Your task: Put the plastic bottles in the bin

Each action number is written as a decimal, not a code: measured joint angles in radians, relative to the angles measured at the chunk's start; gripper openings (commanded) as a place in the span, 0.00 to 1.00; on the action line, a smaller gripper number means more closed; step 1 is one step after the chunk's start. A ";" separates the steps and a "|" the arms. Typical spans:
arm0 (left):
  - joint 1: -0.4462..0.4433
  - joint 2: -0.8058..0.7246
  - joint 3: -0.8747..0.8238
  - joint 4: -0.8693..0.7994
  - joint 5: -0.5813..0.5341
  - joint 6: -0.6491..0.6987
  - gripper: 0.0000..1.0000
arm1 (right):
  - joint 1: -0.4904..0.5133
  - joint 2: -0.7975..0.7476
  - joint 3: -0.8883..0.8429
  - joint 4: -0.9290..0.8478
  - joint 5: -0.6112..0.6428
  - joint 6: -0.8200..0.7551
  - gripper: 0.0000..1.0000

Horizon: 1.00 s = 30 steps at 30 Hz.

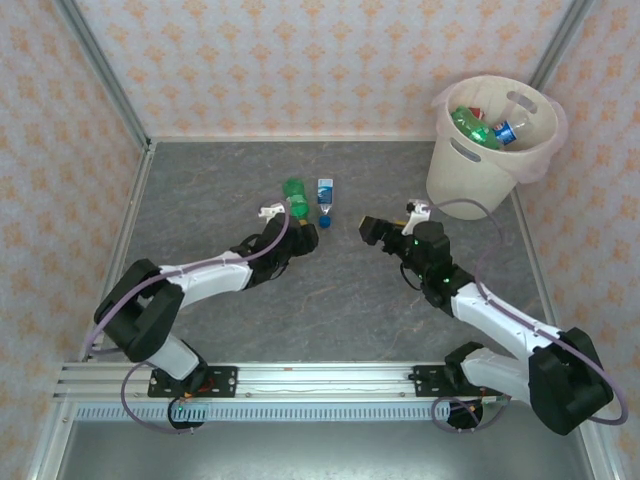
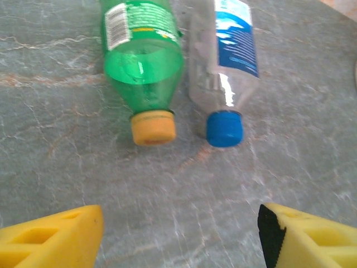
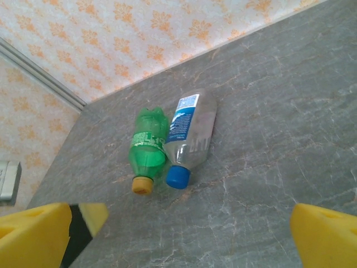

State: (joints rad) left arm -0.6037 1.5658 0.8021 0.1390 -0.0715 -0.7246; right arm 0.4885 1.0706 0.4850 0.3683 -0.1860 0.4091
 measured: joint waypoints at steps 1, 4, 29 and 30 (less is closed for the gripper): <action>0.013 0.019 0.011 -0.005 0.008 0.000 0.69 | 0.000 -0.010 -0.022 0.017 0.006 0.008 1.00; 0.050 0.080 0.043 -0.017 0.029 0.000 0.66 | 0.000 -0.039 -0.068 0.061 0.018 0.029 1.00; 0.114 0.315 0.200 -0.018 0.068 0.053 0.56 | 0.000 -0.076 -0.088 0.100 0.082 0.051 1.00; 0.114 0.315 0.200 -0.018 0.068 0.053 0.55 | 0.000 -0.076 -0.088 0.100 0.082 0.051 1.00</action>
State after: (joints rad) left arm -0.4896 1.8812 1.0023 0.1207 -0.0036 -0.6716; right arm 0.4885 0.9943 0.3969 0.4686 -0.1040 0.4603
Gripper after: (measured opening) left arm 0.558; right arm 0.997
